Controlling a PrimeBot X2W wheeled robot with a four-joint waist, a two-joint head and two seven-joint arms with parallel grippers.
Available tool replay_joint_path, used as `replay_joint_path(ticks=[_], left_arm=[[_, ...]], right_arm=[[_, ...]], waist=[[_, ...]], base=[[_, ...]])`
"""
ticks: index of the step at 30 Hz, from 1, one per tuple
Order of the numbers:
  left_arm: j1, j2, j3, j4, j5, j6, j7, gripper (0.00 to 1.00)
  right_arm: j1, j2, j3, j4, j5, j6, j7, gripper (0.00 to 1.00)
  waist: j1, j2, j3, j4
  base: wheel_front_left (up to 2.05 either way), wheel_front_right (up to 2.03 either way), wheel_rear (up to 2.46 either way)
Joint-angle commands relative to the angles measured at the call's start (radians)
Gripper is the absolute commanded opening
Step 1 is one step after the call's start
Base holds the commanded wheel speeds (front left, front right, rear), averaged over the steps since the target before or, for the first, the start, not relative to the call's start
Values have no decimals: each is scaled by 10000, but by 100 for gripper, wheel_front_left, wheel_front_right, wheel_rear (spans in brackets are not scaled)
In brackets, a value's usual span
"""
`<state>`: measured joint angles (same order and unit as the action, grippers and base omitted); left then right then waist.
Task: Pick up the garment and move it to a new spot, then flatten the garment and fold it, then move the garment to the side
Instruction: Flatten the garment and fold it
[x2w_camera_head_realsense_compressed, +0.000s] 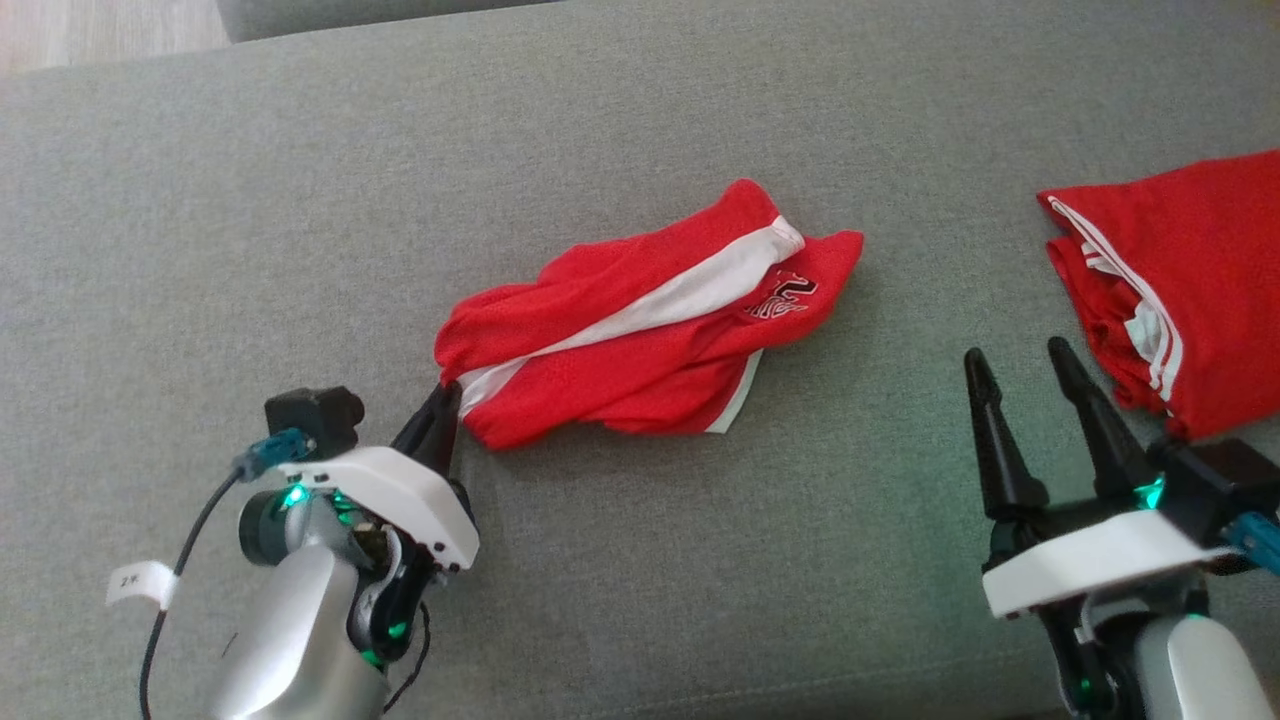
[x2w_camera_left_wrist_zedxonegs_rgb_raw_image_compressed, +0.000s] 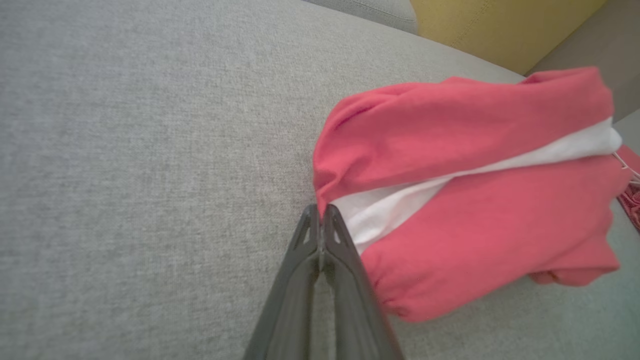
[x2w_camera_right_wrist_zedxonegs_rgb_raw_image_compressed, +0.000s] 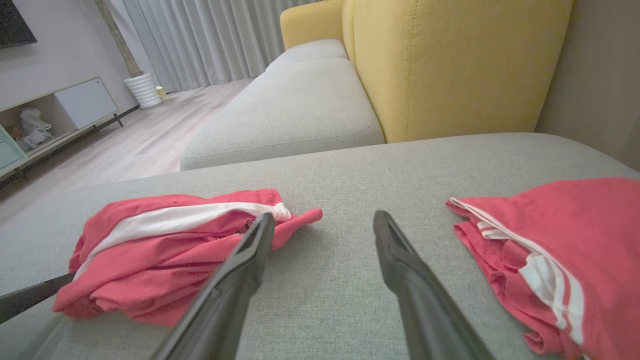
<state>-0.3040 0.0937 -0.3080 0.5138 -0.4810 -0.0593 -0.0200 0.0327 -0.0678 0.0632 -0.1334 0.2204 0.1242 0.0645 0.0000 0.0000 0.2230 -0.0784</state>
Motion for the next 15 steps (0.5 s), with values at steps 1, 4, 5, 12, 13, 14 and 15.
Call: replay_joint_path(ticks=[1, 4, 5, 12, 13, 14, 15], left_arm=[[-441, 103, 301, -194, -37, -59, -41, 0], [-489, 116, 266, -200, 24, -48, -255, 0], [-498, 116, 252, -213, 57, -25, -335, 0], [-724, 17, 6, -312, 197, 18, -571, 0], [-798, -18, -72, -326, 226, 10, -594, 0], [-882, -52, -149, -340, 256, 7, -612, 0], [-975, -86, -225, -348, 279, 2, -622, 0]], right_arm=[[-359, 16, 151, -319, 76, 65, -105, 100], [-440, 27, 70, -239, 170, 65, -128, 100], [-507, 3, 33, -181, 203, 65, -143, 100], [-1899, -791, 113, 1346, 615, 65, -81, 100], [-2226, -924, 221, 1680, 742, 65, -58, 100], [-2574, -1067, 360, 2039, 877, 65, -5, 100], [-2934, -1177, 526, 2438, 1078, 65, 135, 100]], waist=[[0, 0, -5, 15], [0, 0, -21, 38], [0, 0, -31, 46], [0, 0, 122, 398], [0, 0, 170, 490], [0, 0, 243, 577], [0, 0, 327, 667]], base=[[0, 0, 0], [0, 0, 0], [0, 0, 0], [0, 0, 0], [0, 0, 0], [0, 0, 0], [0, 0, 0]])
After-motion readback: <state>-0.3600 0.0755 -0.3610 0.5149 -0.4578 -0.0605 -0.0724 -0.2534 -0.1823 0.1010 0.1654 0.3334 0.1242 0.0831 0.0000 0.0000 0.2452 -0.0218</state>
